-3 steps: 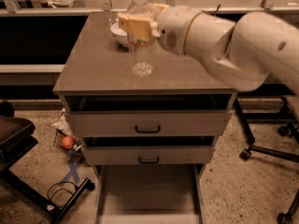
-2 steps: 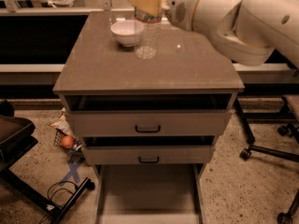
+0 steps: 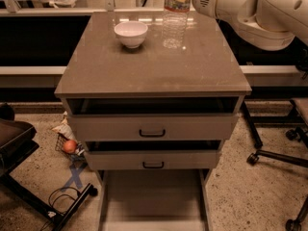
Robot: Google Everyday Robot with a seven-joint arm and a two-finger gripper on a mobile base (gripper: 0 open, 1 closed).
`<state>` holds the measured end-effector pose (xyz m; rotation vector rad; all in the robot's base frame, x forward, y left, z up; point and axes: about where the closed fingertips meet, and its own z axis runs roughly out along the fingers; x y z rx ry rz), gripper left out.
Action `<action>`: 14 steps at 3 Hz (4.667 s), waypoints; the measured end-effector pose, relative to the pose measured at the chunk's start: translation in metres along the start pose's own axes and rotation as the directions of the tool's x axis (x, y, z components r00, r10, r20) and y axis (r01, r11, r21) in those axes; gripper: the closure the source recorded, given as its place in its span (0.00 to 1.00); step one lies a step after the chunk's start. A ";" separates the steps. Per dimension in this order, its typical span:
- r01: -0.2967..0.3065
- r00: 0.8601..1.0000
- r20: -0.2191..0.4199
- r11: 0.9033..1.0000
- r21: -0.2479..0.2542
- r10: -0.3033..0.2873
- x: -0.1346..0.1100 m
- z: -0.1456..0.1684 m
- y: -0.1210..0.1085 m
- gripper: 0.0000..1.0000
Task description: Pick water bottle from bottom drawer and place on counter
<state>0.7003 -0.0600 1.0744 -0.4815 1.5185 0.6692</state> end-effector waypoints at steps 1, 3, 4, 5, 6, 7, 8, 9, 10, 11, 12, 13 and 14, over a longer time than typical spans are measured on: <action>0.085 0.996 -0.026 0.995 0.049 -0.084 0.005 -0.002 -0.023 1.00; 0.145 0.989 -0.030 0.984 0.103 -0.143 0.032 -0.004 -0.065 1.00; 0.125 0.991 -0.054 0.985 0.122 -0.119 0.053 -0.004 -0.079 1.00; 0.106 0.993 -0.067 0.984 0.142 -0.097 0.065 -0.008 -0.086 1.00; 0.095 0.994 -0.058 0.985 0.144 -0.088 0.088 -0.015 -0.096 1.00; 0.086 0.996 -0.019 0.989 0.119 -0.085 0.107 -0.015 -0.090 1.00; 0.076 0.997 -0.006 0.992 0.103 -0.076 0.118 -0.012 -0.086 1.00; 0.076 0.997 -0.006 0.992 0.103 -0.076 0.111 -0.012 -0.085 0.79; 0.076 0.997 -0.006 0.992 0.103 -0.076 0.110 -0.012 -0.085 0.56; 0.076 0.997 -0.005 0.992 0.099 -0.076 0.110 -0.010 -0.083 0.32; 0.076 0.997 -0.005 0.993 0.096 -0.076 0.110 -0.008 -0.081 0.09; 0.076 0.997 -0.005 0.993 0.093 -0.076 0.110 -0.007 -0.080 0.00; 0.076 0.997 -0.005 0.993 0.092 -0.076 0.110 -0.007 -0.079 0.00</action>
Offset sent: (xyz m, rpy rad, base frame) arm 0.0373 -0.0608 -0.0384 -0.1656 -0.1016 -0.1299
